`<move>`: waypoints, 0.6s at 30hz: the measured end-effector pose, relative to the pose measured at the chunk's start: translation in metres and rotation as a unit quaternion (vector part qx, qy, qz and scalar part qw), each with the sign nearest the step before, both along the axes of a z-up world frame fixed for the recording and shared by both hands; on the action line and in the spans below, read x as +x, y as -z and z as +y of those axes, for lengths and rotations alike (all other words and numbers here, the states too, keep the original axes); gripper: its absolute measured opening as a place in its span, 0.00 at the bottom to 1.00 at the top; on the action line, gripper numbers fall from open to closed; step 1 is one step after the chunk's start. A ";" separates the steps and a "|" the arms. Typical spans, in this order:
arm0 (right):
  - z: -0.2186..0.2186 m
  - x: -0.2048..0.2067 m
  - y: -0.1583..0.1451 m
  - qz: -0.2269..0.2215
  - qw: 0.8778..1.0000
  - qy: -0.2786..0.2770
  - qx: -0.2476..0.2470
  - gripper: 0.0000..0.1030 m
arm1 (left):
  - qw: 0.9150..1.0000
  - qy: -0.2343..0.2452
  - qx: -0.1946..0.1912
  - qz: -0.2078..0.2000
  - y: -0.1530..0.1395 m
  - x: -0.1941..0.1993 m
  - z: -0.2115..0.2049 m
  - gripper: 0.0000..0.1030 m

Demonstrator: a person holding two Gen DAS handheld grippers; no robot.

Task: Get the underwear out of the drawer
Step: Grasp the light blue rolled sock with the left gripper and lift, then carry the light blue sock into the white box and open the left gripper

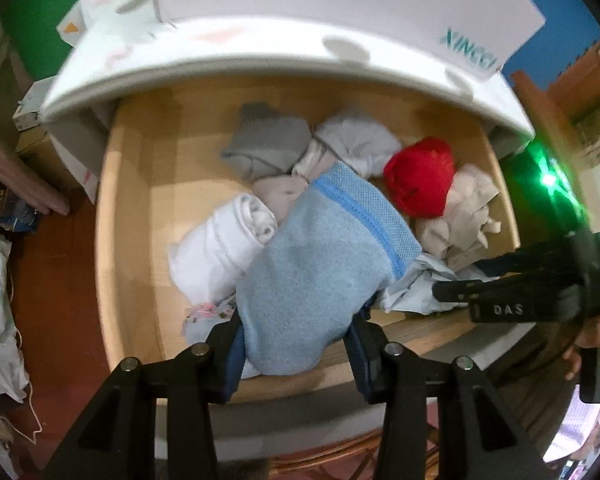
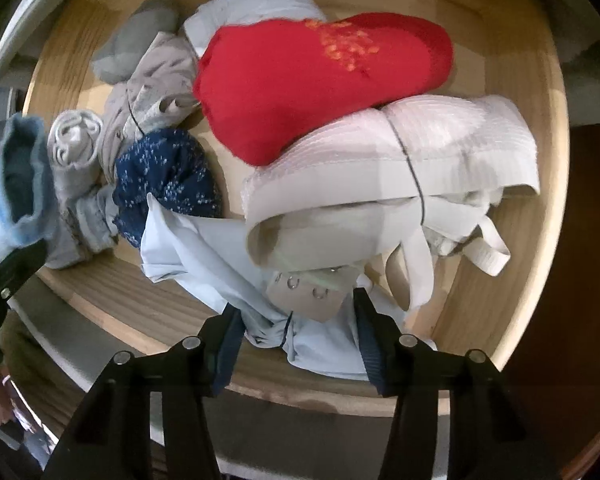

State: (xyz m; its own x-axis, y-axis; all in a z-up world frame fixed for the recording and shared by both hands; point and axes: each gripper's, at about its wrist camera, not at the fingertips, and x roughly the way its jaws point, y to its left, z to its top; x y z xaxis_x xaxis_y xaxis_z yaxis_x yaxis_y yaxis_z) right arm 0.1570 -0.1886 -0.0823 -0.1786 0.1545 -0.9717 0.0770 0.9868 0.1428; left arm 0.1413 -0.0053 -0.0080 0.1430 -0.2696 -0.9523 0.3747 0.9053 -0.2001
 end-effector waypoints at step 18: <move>-0.010 -0.007 0.000 0.020 0.999 -0.022 -0.043 0.54 | 0.995 -0.033 -0.052 -0.077 -0.083 0.000 0.041 0.43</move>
State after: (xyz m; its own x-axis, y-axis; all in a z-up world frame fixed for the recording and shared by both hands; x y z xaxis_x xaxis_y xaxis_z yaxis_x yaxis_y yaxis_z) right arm 0.1495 -0.1989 -0.0826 -0.2229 0.0626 -0.9728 0.0369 0.9978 0.0557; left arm 0.1418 0.0354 0.0749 0.3060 -0.3509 -0.8850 0.3495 0.9061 -0.2384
